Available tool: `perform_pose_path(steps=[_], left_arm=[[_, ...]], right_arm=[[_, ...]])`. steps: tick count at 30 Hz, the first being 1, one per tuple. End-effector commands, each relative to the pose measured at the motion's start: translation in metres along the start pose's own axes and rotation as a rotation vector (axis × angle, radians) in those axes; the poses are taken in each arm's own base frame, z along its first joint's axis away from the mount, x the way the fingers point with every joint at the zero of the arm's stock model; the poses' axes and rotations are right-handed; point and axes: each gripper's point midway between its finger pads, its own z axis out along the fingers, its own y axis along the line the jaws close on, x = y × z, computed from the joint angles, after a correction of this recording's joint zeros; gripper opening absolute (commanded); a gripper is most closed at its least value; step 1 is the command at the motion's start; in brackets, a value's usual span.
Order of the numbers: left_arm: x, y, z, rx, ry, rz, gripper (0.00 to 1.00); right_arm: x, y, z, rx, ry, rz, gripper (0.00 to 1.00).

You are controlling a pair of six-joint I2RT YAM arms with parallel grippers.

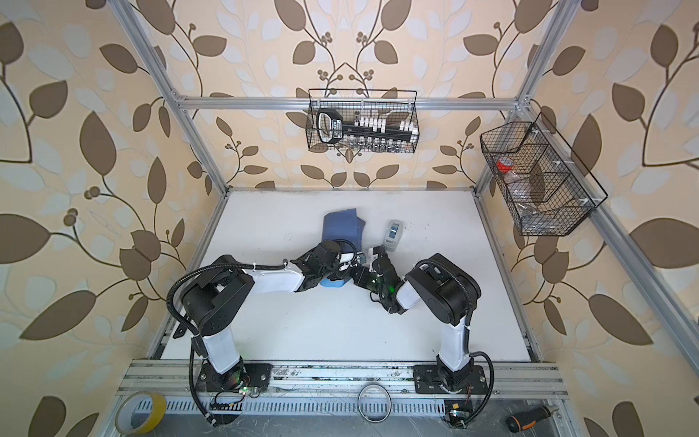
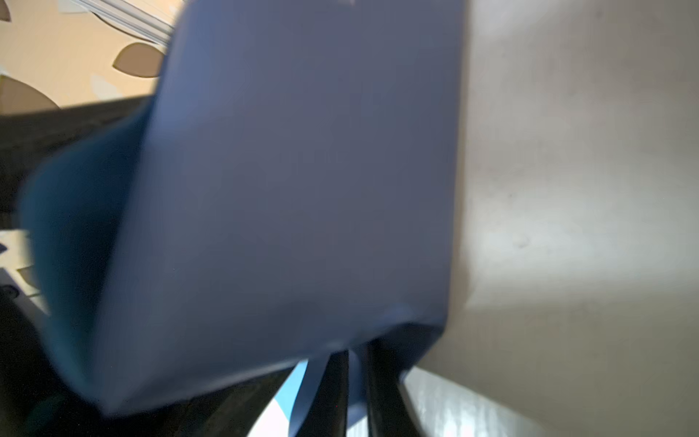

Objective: Wrap a gift box in wrapping paper
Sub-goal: Fold the wrapping paper for the gift box.

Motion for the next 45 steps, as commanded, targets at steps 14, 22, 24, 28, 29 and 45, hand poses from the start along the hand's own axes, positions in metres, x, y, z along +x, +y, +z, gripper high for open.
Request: perform_pose_path(steps=[14,22,24,28,29,45], left_arm=[[0.035,-0.046,-0.003,0.167,0.105,0.037,0.86],[0.035,-0.046,-0.003,0.168,0.105,0.038,0.86],[0.035,-0.046,-0.003,0.168,0.104,0.038,0.86],[0.034,-0.046,-0.003,0.169,0.102,0.036,0.86],[0.034,-0.047,-0.003,0.17,0.102,0.036,0.86],[0.032,-0.043,-0.002,0.157,0.099,0.034,0.86]], right_arm=[[0.028,-0.01,-0.01,0.028,0.076,-0.026,0.13],[-0.006,-0.021,-0.002,0.04,0.039,-0.016,0.13],[-0.01,-0.022,-0.001,0.044,0.037,-0.013,0.13],[-0.003,-0.021,-0.002,0.046,0.055,-0.02,0.13],[0.001,-0.02,-0.002,0.045,0.063,-0.021,0.13],[0.056,0.0,-0.017,0.005,0.12,-0.022,0.11]])
